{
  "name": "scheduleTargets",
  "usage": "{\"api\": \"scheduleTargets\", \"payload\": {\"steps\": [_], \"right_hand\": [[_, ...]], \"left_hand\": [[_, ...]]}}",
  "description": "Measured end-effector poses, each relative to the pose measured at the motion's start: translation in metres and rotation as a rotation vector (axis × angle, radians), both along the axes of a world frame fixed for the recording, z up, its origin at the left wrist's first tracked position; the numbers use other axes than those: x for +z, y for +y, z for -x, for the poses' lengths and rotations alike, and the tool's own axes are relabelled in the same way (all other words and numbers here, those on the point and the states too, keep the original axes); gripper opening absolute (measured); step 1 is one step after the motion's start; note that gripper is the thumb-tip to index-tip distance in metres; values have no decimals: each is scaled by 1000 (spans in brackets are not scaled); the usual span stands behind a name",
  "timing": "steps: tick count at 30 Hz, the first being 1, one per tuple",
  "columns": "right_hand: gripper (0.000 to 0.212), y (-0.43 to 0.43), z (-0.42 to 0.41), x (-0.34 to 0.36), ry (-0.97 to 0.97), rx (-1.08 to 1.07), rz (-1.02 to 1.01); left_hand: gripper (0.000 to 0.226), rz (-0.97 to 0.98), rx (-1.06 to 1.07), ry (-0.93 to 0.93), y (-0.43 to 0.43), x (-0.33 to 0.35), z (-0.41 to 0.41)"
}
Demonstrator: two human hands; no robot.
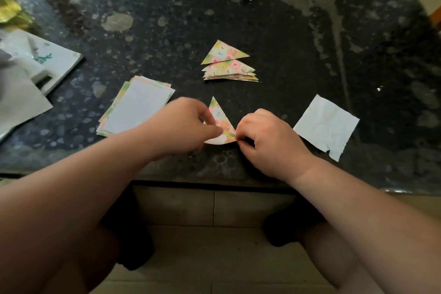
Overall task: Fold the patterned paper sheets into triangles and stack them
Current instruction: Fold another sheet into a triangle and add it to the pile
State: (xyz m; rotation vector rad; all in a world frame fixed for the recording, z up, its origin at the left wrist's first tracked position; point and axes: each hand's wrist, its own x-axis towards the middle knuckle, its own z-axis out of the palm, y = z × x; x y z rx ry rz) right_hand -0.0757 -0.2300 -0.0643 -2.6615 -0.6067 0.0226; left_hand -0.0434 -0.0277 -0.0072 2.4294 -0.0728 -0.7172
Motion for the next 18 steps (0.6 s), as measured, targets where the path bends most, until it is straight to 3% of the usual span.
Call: {"api": "scheduleTargets", "payload": {"steps": [4,7,9,13,18], "right_hand": [[10,-4,4,-3,20,11,-17],[11,-6,6,-4,-5,24,-19],[14,-6,6,-6,-12,9,-27],[16,-3,7,-6,-15,4,-32],[16,-2,8,-7,-22,-6,-30]], "left_hand": [[52,-82,-340,-378,30,-3,-4],[77,-160,-607,-320,32,-23,7],[72,-173,-646,-308,29,-39,14],[38,-43,-516,-419,31,-48,14],[51,0,-473,-473,34,-52,13]]}}
